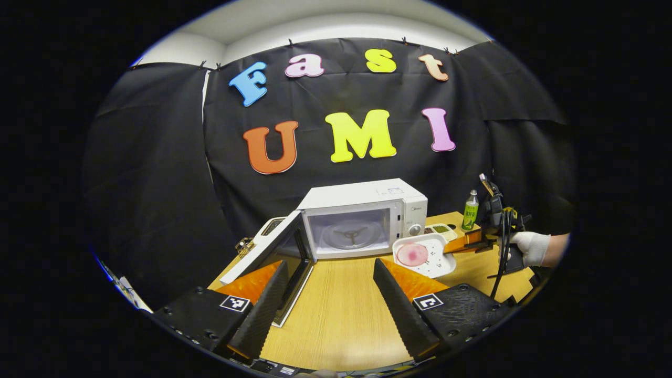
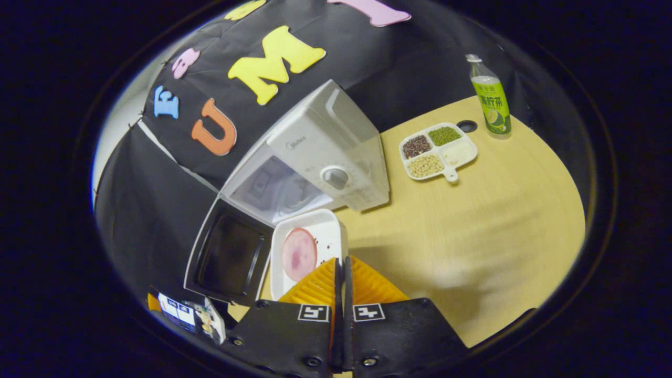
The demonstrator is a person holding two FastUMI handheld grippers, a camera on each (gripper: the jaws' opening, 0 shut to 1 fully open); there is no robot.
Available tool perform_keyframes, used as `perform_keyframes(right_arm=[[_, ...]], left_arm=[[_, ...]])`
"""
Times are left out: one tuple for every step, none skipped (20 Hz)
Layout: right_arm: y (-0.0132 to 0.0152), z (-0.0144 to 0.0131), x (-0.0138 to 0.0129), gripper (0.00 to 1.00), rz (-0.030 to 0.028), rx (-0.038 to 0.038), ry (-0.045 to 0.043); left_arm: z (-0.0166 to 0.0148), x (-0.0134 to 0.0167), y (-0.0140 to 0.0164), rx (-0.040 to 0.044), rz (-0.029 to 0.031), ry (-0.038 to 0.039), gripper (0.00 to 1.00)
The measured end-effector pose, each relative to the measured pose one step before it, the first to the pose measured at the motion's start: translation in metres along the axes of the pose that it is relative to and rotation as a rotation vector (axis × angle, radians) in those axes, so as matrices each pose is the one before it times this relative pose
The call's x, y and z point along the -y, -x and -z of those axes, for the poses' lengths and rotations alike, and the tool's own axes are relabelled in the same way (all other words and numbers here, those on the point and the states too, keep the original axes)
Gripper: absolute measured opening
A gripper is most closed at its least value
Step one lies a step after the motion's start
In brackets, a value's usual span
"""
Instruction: Open the microwave oven with the left hand, put the food in, and close the microwave oven.
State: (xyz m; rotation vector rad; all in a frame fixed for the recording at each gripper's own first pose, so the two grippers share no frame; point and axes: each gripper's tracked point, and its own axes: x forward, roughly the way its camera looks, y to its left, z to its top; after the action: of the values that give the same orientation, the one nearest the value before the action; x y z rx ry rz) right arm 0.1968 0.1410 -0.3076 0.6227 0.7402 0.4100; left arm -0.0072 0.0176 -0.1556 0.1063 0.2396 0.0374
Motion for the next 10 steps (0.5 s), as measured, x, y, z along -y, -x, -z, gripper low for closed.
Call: perform_keyframes(right_arm=[[-0.00466,-0.00083,-0.0153,0.04,-0.01604,0.03349,-0.03578],[-0.00614,0.00084,-0.01357,0.04,-0.00959,0.03833,-0.02328],[-0.00767,0.00148,-0.01089,0.0,0.00058,0.03959,-0.018],[-0.00867,0.00381,-0.01024,0.04,0.01112,0.05019,-0.02255],[-0.0095,0.00399,-0.00704,0.04,0.0169,0.04187,-0.03405],[-0.00848,0.0051,-0.00575,0.0,0.01252,0.03317,-0.04407],[-0.01059,0.00563,-0.00639,0.0,0.00454,0.03393,-0.05279],[-0.00807,0.00887,-0.00846,0.04,-0.00402,0.01589,-0.04895],[-0.00817,0.00763,-0.00392,0.03,0.00754,0.01188,-0.0429],[-0.0095,0.00425,-0.00256,0.04,0.01639,0.02252,-0.02991]], left_arm=[[-0.00058,-0.00913,0.00201,0.00588,-0.00084,-0.01096,0.97],[0.00071,-0.00621,0.00153,0.00168,0.00696,-0.00721,0.97],[0.00226,-0.00532,0.00114,-0.00305,0.00976,-0.00053,0.96],[0.00425,-0.00558,0.00233,-0.00232,0.00799,0.00334,0.97],[0.00366,-0.00476,0.00278,-0.00748,0.00637,0.00296,0.97],[0.00433,-0.00618,0.00109,-0.01019,0.00196,0.00011,0.97],[0.00303,-0.00615,0.00046,-0.01094,-0.00633,-0.00776,0.97],[0.00003,-0.00571,-0.00028,0.00018,-0.00559,-0.01715,0.97],[0.00189,-0.00177,-0.00253,-0.00964,0.0067,-0.01485,0.97],[0.00244,-0.00141,-0.0024,-0.01185,0.00771,-0.00937,0.97]])
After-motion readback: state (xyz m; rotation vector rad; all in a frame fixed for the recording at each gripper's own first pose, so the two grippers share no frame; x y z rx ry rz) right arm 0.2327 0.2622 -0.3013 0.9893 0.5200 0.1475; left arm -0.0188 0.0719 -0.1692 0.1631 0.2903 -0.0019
